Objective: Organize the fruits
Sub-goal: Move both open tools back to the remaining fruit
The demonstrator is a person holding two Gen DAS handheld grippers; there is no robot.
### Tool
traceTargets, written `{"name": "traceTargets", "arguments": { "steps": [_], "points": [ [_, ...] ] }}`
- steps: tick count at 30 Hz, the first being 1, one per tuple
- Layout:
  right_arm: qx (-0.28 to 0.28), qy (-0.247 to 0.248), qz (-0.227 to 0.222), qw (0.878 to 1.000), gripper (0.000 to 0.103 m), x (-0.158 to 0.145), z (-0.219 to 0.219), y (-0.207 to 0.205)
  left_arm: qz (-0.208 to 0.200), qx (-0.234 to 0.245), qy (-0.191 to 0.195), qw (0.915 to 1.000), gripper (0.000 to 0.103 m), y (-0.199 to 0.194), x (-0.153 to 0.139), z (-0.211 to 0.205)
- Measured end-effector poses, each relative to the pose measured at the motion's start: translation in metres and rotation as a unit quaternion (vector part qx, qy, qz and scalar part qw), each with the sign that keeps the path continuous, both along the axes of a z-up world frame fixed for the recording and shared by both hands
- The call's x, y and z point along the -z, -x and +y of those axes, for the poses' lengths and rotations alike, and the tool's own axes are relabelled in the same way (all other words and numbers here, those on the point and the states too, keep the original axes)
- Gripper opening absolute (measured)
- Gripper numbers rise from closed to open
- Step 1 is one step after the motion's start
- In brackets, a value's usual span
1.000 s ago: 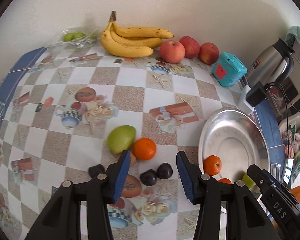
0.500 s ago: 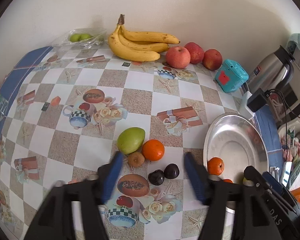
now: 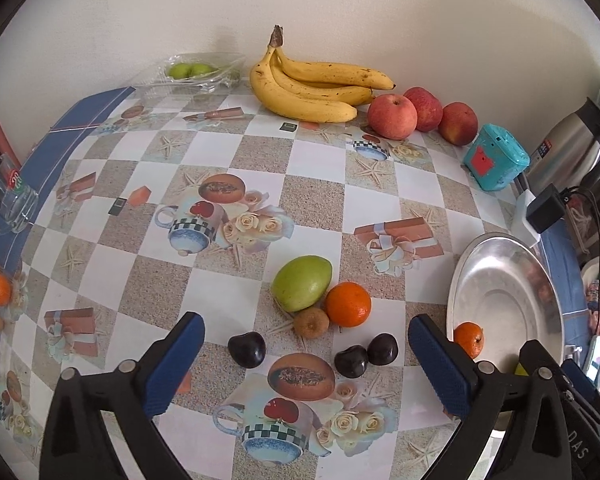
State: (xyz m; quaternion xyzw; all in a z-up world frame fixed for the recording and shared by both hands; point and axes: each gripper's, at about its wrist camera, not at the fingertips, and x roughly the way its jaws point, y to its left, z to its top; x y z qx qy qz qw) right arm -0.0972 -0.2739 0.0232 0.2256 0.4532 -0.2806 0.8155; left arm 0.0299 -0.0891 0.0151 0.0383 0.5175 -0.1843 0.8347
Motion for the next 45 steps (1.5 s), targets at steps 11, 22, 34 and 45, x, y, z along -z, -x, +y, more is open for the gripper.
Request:
{"name": "traceTargets", "arguments": {
  "steps": [11, 22, 34, 45],
  "points": [
    [0.011, 0.007, -0.003, 1.0, 0.097, 0.0, -0.002, 0.001, 0.004, 0.014, 0.006, 0.9999, 0.103, 0.0, -0.001, 0.0],
    [-0.005, -0.002, 0.003, 1.0, 0.097, 0.005, 0.006, -0.007, 0.012, 0.022, -0.001, 0.9997, 0.103, -0.003, 0.003, 0.004],
    [-0.036, -0.006, 0.019, 0.999, 0.097, 0.012, 0.029, -0.027, 0.006, 0.0, 0.005, 1.0, 0.103, -0.022, -0.002, 0.034],
    [-0.072, -0.019, 0.013, 0.997, 0.097, 0.012, 0.061, -0.054, 0.012, -0.084, 0.031, 0.9959, 0.103, -0.046, -0.006, 0.089]
  ]
}}
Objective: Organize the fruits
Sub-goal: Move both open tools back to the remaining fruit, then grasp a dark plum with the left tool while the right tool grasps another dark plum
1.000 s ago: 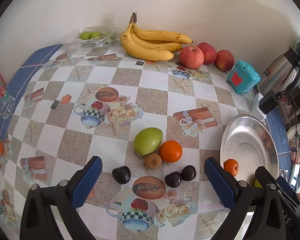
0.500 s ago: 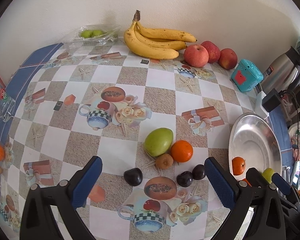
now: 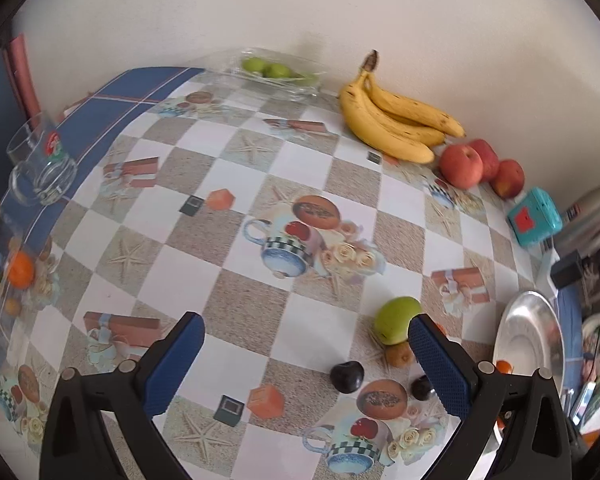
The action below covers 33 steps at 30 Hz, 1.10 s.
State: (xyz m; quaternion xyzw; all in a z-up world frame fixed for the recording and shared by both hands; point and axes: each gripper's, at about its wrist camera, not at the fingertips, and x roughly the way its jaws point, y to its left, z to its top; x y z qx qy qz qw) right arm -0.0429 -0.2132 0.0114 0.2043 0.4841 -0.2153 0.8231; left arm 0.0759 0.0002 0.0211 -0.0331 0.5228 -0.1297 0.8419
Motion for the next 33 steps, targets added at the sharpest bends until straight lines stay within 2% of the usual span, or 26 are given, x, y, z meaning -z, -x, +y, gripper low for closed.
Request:
{"name": "traceTargets", "arguments": {
  "steps": [7, 11, 15, 24, 33],
  "points": [
    [-0.037, -0.02, -0.007, 0.999, 0.097, -0.001, 0.024, -0.019, 0.009, -0.022, 0.012, 0.9996, 0.103, -0.006, 0.001, 0.018],
    [-0.05, -0.024, -0.013, 0.998, 0.097, 0.0, 0.032, -0.027, 0.021, -0.029, 0.035, 0.9987, 0.103, -0.007, 0.005, 0.022],
    [-0.045, -0.027, -0.013, 0.999, 0.097, 0.004, 0.033, -0.029, 0.052, -0.018, 0.054, 0.997, 0.103, -0.006, 0.016, 0.015],
    [-0.04, -0.039, -0.001, 0.998, 0.097, 0.018, 0.029, -0.032, 0.093, 0.008, 0.056, 0.994, 0.102, -0.005, 0.042, -0.004],
    [-0.026, -0.037, 0.001, 0.999, 0.097, 0.024, 0.024, -0.031, 0.125, 0.008, 0.074, 0.9893, 0.092, -0.006, 0.056, -0.008]
  ]
}}
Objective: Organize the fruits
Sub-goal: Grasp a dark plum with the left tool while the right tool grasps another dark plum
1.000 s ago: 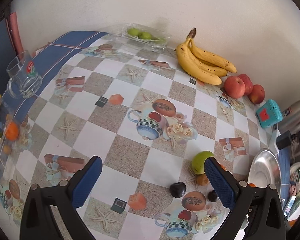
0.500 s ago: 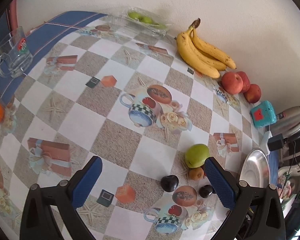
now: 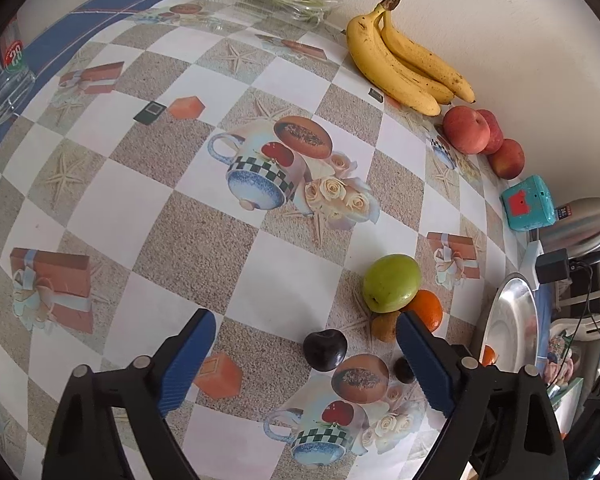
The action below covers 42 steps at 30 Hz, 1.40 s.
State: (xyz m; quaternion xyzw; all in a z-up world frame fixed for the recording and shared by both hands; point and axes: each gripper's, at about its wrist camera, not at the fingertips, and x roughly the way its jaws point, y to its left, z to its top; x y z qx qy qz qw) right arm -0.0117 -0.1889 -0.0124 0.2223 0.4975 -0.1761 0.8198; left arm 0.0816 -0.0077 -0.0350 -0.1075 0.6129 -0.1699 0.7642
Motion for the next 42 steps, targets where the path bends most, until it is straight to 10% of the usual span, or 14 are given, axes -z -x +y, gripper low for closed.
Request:
{"name": "traceTargets", "arguments": {
  "steps": [18, 42],
  "points": [
    [0.007, -0.022, -0.006, 1.0, 0.047, 0.008, -0.008, 0.0, 0.028, 0.03, -0.008, 0.9991, 0.06, 0.005, 0.016, -0.017],
    [0.025, -0.051, 0.01, 0.998, 0.037, 0.028, -0.017, 0.0, 0.03, 0.051, -0.023, 0.998, 0.038, 0.01, 0.022, -0.031]
  ]
}}
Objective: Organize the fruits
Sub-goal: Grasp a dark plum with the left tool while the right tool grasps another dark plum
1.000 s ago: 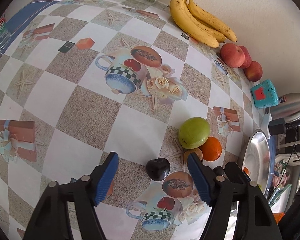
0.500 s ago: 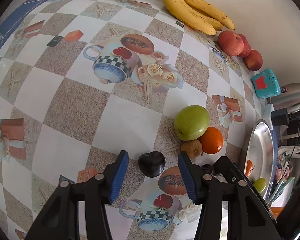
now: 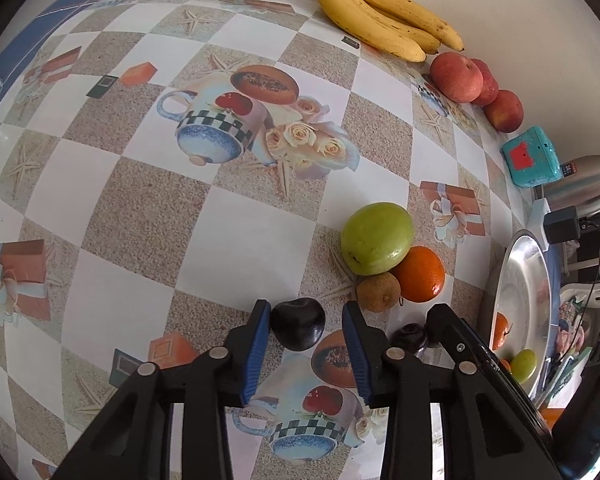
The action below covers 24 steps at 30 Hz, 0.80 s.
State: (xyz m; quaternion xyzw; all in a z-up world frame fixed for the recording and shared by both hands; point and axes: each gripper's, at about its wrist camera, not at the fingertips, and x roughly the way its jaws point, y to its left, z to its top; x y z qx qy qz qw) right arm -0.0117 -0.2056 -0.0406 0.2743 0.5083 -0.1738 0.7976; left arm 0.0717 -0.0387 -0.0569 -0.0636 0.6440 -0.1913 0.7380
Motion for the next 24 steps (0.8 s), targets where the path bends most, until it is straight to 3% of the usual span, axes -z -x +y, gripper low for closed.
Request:
{"name": "traceTargets", "arguments": {
  "steps": [8, 24],
  "points": [
    [0.005, -0.006, 0.002, 1.0, 0.032, 0.0028, -0.0016, 0.0007, -0.004, -0.001, -0.002, 1.0, 0.031, 0.0, -0.0026, 0.0036],
    [0.008, -0.021, -0.004, 1.0, 0.025, 0.0033, -0.0028, 0.0015, -0.001, -0.006, 0.008, 0.9999, 0.029, -0.0003, -0.0044, 0.0046]
  ]
}}
